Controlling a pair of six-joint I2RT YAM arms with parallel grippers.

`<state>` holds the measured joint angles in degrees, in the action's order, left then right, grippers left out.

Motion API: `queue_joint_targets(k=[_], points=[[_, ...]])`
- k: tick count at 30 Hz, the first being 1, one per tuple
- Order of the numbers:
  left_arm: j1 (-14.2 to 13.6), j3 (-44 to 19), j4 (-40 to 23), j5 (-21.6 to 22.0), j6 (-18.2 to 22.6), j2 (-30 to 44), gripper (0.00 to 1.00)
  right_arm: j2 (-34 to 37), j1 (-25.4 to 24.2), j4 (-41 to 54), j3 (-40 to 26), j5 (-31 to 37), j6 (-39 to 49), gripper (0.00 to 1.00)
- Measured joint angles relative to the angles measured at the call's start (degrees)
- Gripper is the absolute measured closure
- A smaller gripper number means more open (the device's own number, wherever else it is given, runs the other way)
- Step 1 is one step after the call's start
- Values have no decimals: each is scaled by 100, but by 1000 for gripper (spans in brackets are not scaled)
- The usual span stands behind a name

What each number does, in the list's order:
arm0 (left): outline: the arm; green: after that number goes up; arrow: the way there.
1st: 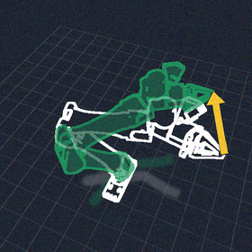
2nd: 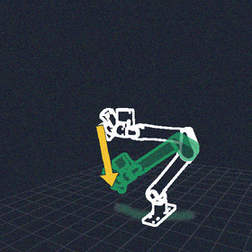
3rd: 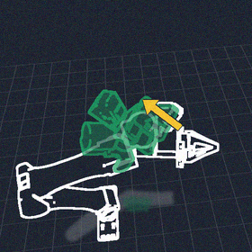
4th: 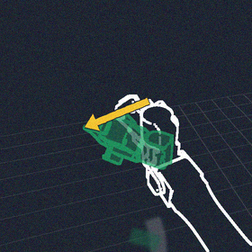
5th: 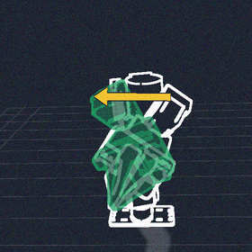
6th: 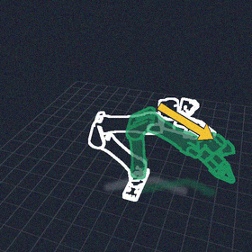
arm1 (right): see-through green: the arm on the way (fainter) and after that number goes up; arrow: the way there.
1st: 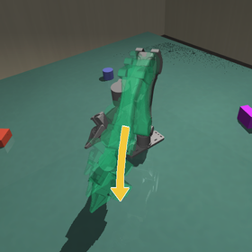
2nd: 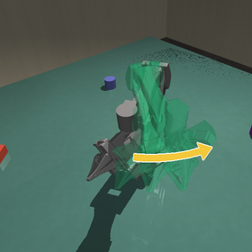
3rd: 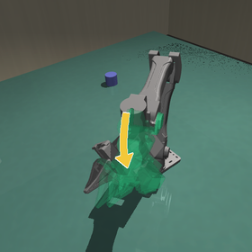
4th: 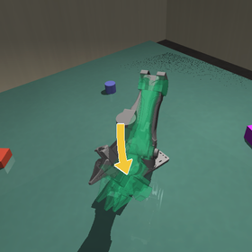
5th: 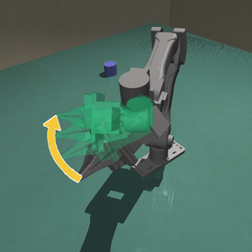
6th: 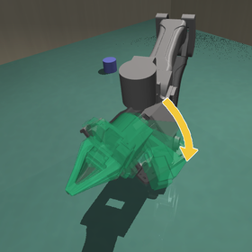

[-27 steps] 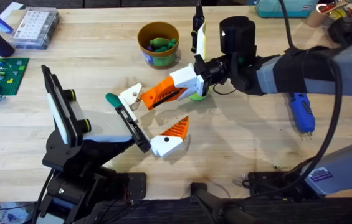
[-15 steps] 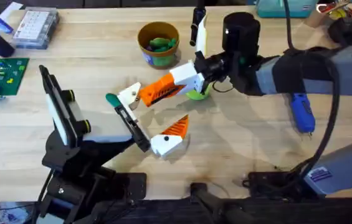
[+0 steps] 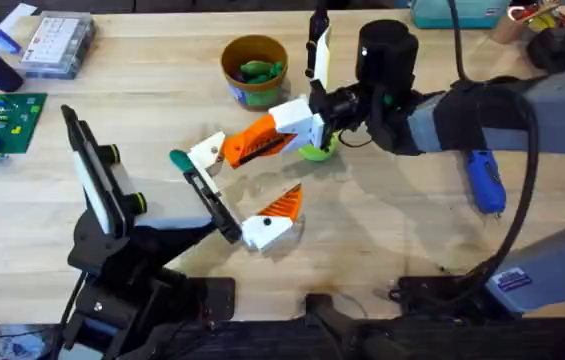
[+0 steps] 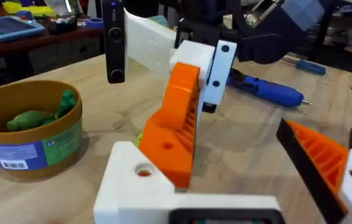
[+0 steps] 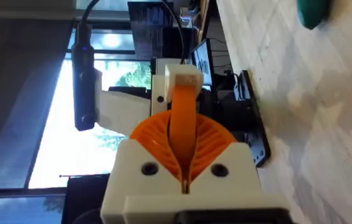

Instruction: Pick up the gripper from the table and insert it into the empty holder that is missing its gripper. Then pick up a screw, insert it into the mounting hole, and use the screwdriver to tighten it. Finally, clean up the table by picking up the vegetable and placing it into the bucket.

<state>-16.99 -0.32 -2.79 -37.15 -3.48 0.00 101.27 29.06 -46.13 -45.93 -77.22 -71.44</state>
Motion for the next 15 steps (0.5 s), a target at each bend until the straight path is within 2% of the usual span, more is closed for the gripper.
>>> queue_joint_targets(k=[8,15], points=[[25,0,-26,-15,-62,0,11,121,98,28,-95,46,-30,980],[106,0,-26,225,-101,-1,11,426,259,148,-495,20,-56,980]])
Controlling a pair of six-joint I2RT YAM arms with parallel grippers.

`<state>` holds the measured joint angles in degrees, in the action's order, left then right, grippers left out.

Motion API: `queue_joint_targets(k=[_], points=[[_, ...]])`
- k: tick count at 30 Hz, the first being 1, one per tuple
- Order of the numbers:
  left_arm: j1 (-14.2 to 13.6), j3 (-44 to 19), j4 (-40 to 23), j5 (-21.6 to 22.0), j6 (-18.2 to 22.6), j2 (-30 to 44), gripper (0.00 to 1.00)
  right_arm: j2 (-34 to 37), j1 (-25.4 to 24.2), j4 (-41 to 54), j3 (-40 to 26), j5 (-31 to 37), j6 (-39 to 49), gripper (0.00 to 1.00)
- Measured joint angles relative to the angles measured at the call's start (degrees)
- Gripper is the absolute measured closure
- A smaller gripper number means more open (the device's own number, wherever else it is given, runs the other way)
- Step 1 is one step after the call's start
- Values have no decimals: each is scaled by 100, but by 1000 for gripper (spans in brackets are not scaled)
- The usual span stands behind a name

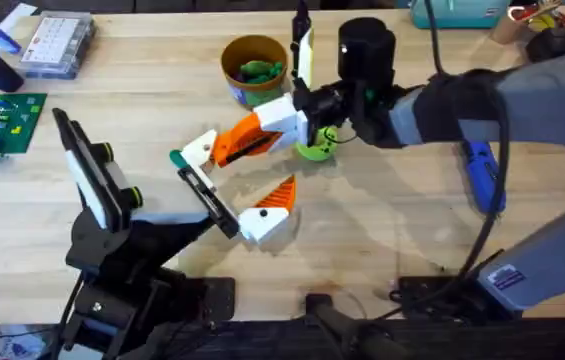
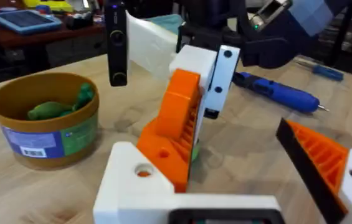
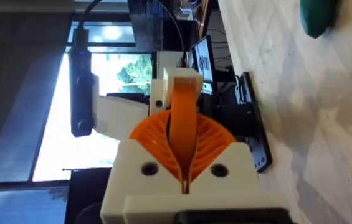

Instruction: Pick up the gripper from the table and insert it into the empty holder that is missing its gripper. Then pick up a screw, insert it into the mounting hole, and use the screwdriver to tighten it. Finally, clean up the table by picking up the vegetable and placing it into the bucket.

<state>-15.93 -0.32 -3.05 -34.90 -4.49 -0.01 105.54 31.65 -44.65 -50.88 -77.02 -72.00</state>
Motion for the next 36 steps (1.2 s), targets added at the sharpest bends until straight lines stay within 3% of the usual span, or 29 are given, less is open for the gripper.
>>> queue_joint_targets(k=[7,22,36], points=[[56,0,12,303,5,0,11,284,120,51,-418,-74,-19,980],[-6,-2,92,-184,105,0,11,382,223,93,-554,-446,231,980],[-6,-10,90,-148,107,0,11,382,268,72,-565,-405,547,980]])
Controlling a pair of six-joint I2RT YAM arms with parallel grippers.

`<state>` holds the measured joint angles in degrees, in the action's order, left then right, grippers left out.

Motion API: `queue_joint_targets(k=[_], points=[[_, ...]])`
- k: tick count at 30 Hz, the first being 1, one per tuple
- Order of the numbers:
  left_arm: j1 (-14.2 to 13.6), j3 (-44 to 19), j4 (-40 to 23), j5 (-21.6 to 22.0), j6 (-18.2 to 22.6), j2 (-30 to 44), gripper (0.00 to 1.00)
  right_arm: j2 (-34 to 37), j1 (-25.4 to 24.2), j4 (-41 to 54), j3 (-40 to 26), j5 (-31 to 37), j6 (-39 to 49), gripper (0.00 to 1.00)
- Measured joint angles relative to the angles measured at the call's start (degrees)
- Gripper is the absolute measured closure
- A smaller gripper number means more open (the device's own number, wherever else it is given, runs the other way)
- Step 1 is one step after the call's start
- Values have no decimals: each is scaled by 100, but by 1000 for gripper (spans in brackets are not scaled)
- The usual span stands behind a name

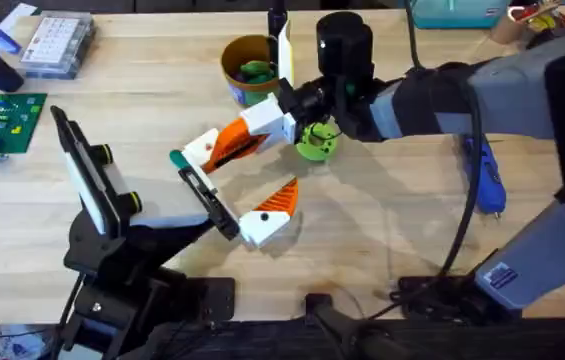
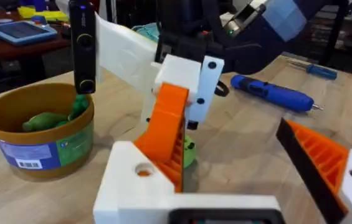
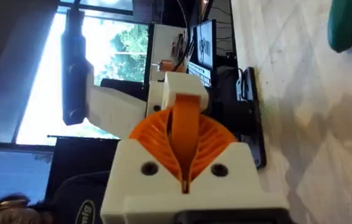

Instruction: Pick up the gripper from the table and insert it into the empty holder that is missing its gripper. Then pick up a screw, insert it into the mounting hole, and use the screwdriver to tighten it. Finally, clean up the table by picking up the vegetable and placing it into the bucket.

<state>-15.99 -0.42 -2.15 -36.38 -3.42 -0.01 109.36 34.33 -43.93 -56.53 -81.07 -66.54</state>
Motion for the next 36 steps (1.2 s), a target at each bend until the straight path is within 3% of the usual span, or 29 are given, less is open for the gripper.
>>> queue_joint_targets(k=[5,10,18,27,36], points=[[0,-23,38,3,42,2,11,2,1,-305,0,-35,45,963],[2,-60,-4,24,78,1,11,15,79,-719,0,-215,97,693],[0,-57,-99,9,16,1,11,15,144,-732,-3,-396,98,475],[0,-45,-138,2,-9,1,11,15,254,-604,-22,-480,97,329],[-63,-37,-123,-286,-7,0,11,15,428,-514,-37,-255,100,314]])
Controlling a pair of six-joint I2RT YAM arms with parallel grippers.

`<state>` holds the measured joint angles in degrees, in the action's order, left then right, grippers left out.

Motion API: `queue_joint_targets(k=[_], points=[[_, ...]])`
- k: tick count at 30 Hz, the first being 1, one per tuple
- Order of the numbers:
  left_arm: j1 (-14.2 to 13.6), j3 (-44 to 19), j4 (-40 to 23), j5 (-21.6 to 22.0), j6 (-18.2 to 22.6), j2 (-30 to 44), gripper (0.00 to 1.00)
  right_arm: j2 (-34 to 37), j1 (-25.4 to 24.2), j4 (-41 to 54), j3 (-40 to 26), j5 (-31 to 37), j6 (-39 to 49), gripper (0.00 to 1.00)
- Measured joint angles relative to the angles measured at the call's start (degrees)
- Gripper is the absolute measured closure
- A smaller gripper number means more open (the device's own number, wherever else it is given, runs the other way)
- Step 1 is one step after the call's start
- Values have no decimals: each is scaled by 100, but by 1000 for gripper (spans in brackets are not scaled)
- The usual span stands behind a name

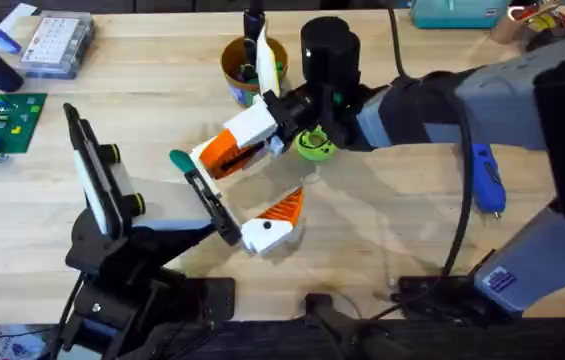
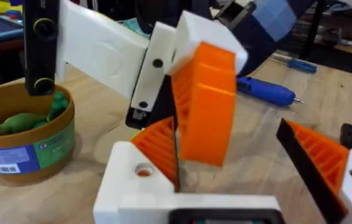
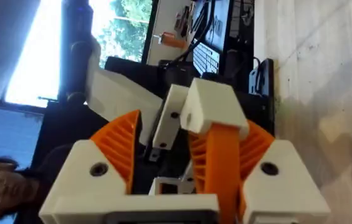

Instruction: Pick up the gripper from the table and insert it into the empty holder that is missing its gripper. Then pick up a screw, insert it into the mounting hole, and use the screwdriver to tighten it. Finally, clean up the table by picking up the vegetable and placing it into the bucket.

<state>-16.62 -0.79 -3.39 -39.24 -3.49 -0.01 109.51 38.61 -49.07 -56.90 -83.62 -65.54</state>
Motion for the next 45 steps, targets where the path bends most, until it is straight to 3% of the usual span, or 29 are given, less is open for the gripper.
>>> queue_joint_targets(k=[7,17,25,35,39,45], points=[[0,1,0,-20,0,0,11,0,-18,15,-2,3,0,314],[-3,7,-28,-145,-22,0,11,0,-191,127,-31,32,29,209],[-17,21,-27,-171,-44,0,11,0,-232,152,-33,38,44,198],[-17,21,-26,-171,-44,1,11,0,-232,152,-36,20,65,108],[-17,21,-25,-171,-44,0,11,0,-258,156,-37,18,84,18],[-17,21,-25,-169,-44,2,11,0,-425,185,-37,18,108,14]])
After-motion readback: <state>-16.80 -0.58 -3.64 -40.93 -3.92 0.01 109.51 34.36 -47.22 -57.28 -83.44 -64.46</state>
